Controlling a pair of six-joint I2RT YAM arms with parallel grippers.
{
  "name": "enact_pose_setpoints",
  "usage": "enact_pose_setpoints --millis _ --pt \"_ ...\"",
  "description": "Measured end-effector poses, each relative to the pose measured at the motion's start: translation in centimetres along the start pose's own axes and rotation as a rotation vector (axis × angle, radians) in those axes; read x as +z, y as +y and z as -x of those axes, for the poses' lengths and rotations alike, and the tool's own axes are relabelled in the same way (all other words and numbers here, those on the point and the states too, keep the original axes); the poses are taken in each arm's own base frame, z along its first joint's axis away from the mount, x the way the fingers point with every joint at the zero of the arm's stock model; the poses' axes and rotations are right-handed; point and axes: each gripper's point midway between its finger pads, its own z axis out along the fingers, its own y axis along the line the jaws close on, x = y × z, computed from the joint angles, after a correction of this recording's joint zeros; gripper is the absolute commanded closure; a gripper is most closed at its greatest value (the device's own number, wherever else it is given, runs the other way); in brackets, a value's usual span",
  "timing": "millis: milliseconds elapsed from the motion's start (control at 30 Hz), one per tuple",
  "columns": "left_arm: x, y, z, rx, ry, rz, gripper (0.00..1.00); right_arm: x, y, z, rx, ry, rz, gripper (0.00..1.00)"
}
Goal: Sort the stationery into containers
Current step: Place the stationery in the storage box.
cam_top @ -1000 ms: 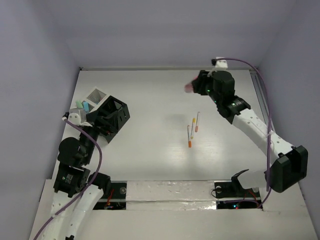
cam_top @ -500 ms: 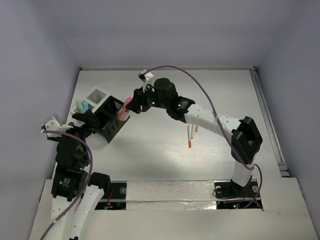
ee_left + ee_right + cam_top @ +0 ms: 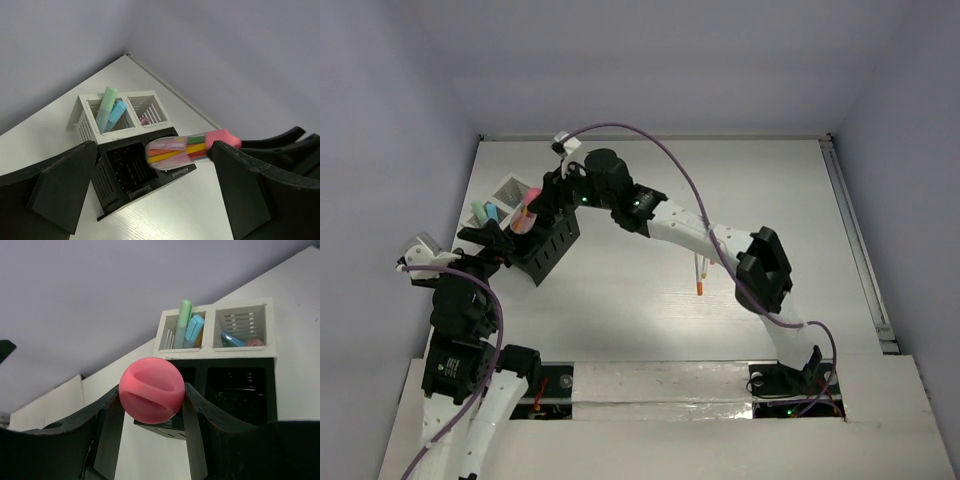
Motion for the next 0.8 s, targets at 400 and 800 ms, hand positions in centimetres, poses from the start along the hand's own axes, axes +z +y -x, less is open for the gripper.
enact_pose_setpoints --millis 400,800 --pt "0.0 -0.3 -0.3 0.004 0.013 -0.014 0.01 3.1 -0.8 -6.2 -0.055 0.142 -0.049 0.77" --pt "0.1 -0.6 -0.6 0.014 0.028 -0.026 0.01 3.6 -1.2 -6.5 -0.100 0.149 -0.090 0.39"
